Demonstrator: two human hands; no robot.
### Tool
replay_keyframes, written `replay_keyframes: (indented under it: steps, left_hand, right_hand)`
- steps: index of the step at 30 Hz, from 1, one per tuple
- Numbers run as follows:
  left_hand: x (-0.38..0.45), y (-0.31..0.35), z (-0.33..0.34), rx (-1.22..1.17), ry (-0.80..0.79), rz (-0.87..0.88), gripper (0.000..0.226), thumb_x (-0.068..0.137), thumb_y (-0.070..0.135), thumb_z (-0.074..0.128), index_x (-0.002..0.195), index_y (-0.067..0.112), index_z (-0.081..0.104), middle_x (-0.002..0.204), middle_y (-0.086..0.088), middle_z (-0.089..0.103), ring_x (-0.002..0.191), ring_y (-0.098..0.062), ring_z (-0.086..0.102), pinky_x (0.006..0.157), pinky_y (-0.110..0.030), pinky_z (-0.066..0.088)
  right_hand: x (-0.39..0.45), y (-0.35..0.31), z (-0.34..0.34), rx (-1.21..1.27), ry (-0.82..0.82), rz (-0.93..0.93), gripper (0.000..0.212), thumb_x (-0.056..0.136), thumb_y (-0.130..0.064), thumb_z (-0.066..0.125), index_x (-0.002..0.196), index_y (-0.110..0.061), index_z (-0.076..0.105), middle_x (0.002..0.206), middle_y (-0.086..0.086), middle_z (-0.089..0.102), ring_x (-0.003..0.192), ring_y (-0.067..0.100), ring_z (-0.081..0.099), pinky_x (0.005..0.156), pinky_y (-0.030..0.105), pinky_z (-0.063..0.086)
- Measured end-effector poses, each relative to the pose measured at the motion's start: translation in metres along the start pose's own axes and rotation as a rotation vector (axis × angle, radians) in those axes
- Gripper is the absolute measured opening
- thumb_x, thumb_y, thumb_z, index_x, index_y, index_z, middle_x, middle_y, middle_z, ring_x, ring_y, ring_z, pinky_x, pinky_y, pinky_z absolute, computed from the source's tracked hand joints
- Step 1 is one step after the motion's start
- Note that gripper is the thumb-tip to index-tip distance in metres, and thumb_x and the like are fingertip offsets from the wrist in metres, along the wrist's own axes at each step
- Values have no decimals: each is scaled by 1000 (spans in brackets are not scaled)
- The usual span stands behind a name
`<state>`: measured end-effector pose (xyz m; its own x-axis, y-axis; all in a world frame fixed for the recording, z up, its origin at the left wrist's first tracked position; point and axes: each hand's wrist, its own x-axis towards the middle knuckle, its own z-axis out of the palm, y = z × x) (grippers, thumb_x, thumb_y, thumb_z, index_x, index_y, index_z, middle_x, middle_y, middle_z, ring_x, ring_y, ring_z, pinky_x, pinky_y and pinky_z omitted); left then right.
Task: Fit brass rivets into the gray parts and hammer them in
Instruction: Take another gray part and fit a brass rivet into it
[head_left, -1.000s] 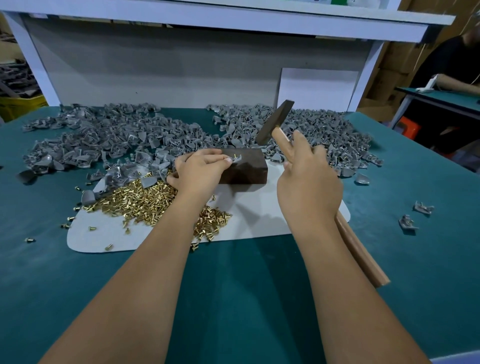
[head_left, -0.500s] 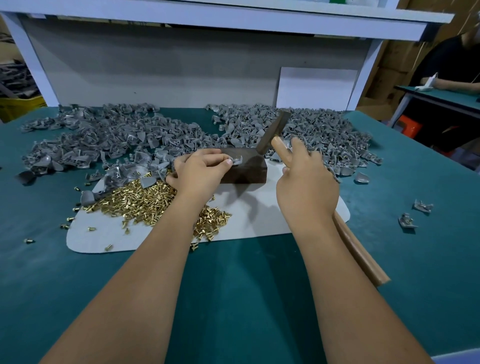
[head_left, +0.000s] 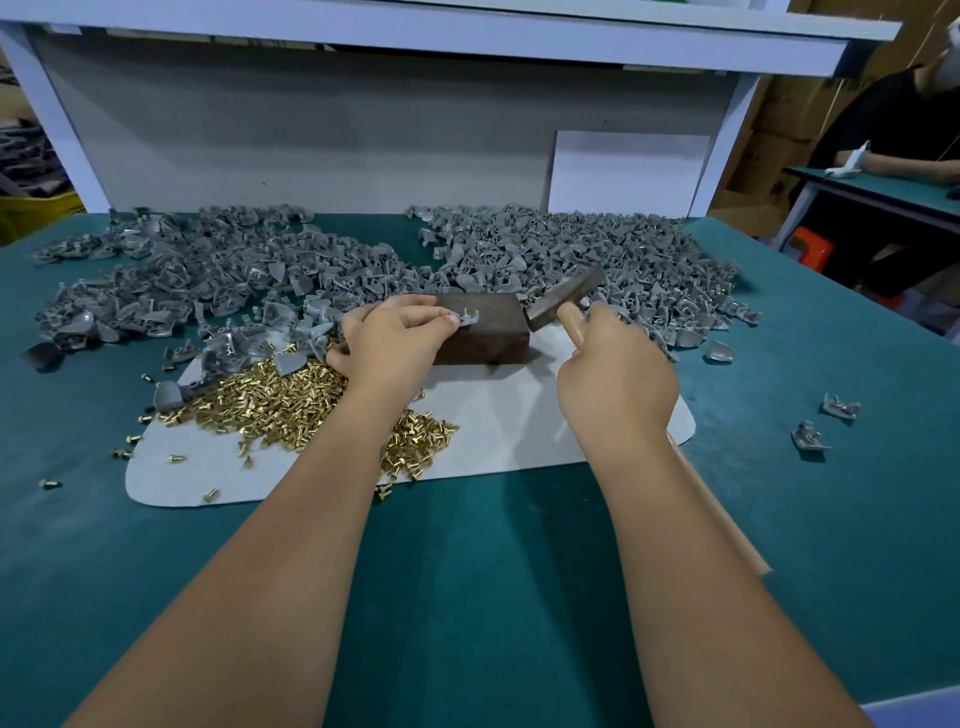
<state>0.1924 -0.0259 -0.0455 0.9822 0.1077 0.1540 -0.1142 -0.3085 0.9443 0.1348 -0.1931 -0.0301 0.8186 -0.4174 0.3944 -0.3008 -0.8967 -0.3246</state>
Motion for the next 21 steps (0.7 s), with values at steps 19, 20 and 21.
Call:
replay_keyframes:
  steps: [19,20,21]
  left_hand:
    - [-3,1,-11,-40,-59,100,14,67,39,63,72,41,76,120,36,50,133,-15,23,115,-50,26]
    - [-3,1,-11,-44,-59,108,12,70,37,64,71,39,76,121,35,51,133,-16,23,115,-50,25]
    - [-3,1,-11,-48,-58,110,12,72,35,65,71,38,76,123,33,52,134,-16,23,115,-51,25]
  right_hand:
    - [2,6,12,-4,-78,-55,25,85,-8,48,104,-21,60,101,10,64,95,33,59,64,30,34]
    - [2,6,12,-3,-77,-55,26,86,-8,48,104,-22,60,101,10,64,95,33,59,64,30,34]
    - [2,6,12,-1,-77,-55,27,86,-8,49,105,-22,60,102,10,64,95,33,59,64,30,34]
